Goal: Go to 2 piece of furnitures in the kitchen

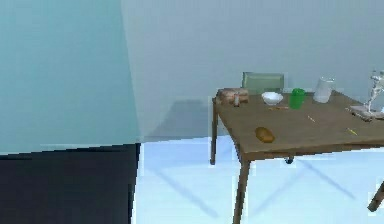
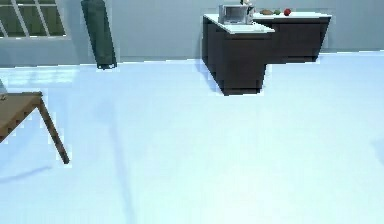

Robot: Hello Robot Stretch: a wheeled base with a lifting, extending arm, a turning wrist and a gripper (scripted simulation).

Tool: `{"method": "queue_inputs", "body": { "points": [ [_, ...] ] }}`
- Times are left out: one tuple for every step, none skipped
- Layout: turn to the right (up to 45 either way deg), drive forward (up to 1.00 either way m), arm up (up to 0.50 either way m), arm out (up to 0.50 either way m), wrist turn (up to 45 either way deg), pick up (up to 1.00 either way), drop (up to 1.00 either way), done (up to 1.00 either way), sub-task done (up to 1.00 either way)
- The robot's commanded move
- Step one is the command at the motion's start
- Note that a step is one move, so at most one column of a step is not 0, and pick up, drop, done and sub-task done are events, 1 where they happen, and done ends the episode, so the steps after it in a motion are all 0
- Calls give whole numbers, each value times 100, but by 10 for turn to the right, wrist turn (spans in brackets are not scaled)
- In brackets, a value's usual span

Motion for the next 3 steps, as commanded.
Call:
{"method": "queue_inputs", "body": {
  "points": [
    [30,0,0,0,0,0,0,0,0],
    [0,20,0,0,0,0,0,0,0],
    [300,0,0,0,0,0,0,0,0]
  ]
}}
